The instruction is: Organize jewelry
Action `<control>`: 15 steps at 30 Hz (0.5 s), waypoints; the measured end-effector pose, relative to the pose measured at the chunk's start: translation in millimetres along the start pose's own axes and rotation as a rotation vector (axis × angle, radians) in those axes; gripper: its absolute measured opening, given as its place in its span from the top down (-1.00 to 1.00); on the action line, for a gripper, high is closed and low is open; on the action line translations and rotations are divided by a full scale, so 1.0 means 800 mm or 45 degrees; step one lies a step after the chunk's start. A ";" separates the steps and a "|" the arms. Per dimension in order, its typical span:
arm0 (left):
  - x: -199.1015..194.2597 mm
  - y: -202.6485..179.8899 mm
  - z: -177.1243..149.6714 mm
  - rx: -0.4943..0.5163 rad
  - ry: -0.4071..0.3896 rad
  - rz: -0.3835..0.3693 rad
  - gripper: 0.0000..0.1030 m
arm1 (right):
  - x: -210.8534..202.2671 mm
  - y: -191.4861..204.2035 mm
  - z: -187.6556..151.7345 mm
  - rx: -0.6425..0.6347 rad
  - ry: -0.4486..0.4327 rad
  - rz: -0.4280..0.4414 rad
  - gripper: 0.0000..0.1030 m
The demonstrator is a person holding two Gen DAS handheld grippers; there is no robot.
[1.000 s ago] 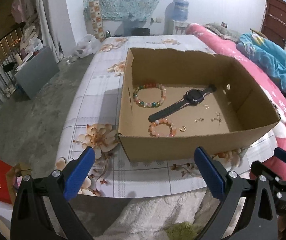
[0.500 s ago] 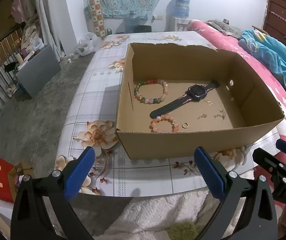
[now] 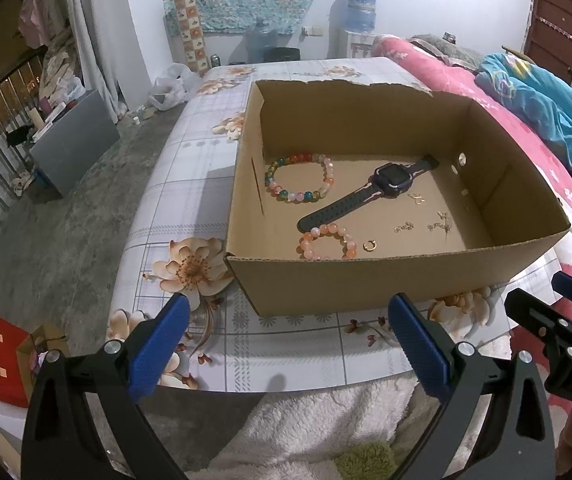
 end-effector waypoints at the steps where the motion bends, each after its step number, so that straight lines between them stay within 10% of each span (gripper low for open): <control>1: 0.001 -0.001 -0.001 0.004 0.002 0.000 -0.89 | 0.000 0.000 0.000 0.000 0.001 0.001 -0.84; 15: 0.000 -0.008 0.001 0.022 0.008 -0.012 -0.89 | 0.001 0.002 0.000 0.002 0.003 0.003 -0.84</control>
Point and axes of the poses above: each gripper's, at about its wrist camera, not at the fingertips, and x roughly the way its jaws point, y to its left, z to its top, the point moved 9 cm from there along x, roughly the way its jaws point, and after that the axes turned 10 degrees about y, right-handed, at the moved point
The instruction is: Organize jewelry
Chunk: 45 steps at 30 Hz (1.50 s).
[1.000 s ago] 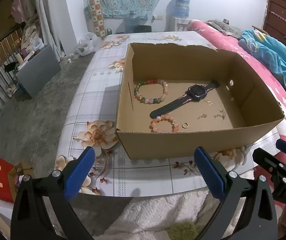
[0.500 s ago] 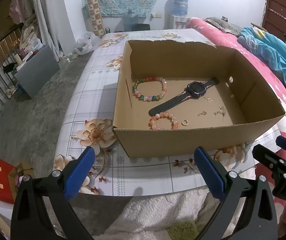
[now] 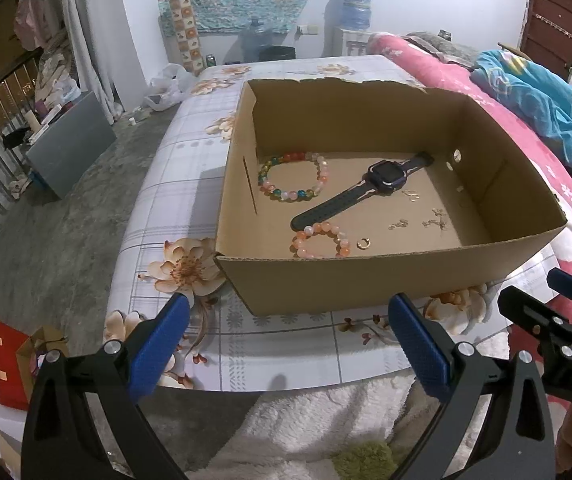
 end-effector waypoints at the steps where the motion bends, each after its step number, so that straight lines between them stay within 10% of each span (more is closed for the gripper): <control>1: 0.000 0.000 0.000 0.001 0.002 -0.002 -0.89 | 0.000 0.000 0.000 0.000 0.000 -0.001 -0.84; 45: -0.002 0.002 0.002 -0.002 -0.004 -0.025 -0.89 | -0.002 0.000 0.006 -0.016 -0.004 -0.010 -0.84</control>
Point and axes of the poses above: each gripper's, at about its wrist camera, not at the fingertips, and x roughly the way its jaws point, y to its left, z to its top, the point moved 9 cm from there along x, roughly the way its jaws point, and after that the axes turned 10 degrees about y, right-handed, at the moved point
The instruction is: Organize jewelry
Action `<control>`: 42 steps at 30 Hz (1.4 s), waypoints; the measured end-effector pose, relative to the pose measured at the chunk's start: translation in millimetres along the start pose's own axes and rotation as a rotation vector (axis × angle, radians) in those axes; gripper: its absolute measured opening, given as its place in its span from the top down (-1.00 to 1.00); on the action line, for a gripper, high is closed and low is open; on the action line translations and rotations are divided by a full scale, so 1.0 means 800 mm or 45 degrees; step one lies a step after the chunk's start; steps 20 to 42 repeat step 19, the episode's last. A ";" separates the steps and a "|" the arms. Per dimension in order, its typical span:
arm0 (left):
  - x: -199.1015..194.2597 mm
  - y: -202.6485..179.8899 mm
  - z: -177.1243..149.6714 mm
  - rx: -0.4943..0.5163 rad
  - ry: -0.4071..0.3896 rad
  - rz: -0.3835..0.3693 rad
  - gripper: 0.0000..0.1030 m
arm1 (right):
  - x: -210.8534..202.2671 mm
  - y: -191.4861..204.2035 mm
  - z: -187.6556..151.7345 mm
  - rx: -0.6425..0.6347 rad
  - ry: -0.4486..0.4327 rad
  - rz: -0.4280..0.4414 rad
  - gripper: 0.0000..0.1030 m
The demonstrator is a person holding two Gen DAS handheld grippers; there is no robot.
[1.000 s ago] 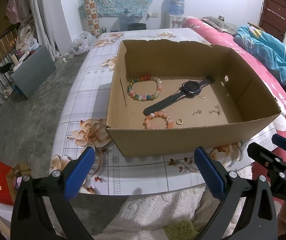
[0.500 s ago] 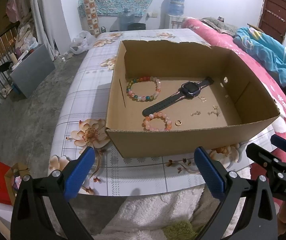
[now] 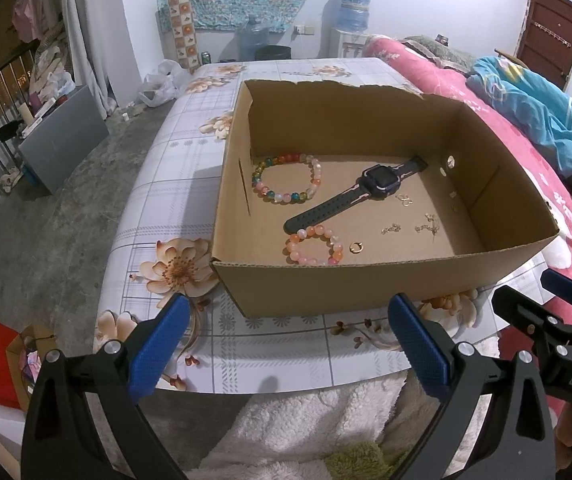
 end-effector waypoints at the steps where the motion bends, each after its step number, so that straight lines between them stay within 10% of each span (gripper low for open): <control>1: 0.000 0.000 0.000 -0.001 0.000 0.000 -0.89 | 0.000 0.000 0.000 0.000 0.000 -0.001 -0.84; 42: -0.002 -0.005 0.002 -0.002 0.001 -0.006 -0.89 | 0.000 0.000 0.002 0.000 0.000 0.000 -0.84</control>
Point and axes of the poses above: each gripper's, at about its wrist camera, not at the fingertips, and x roughly the way its jaws point, y to its left, z to its top, the point moved 9 cm from there along x, roughly the way its jaws point, and after that the axes turned 10 degrees about y, right-handed, at the moved point
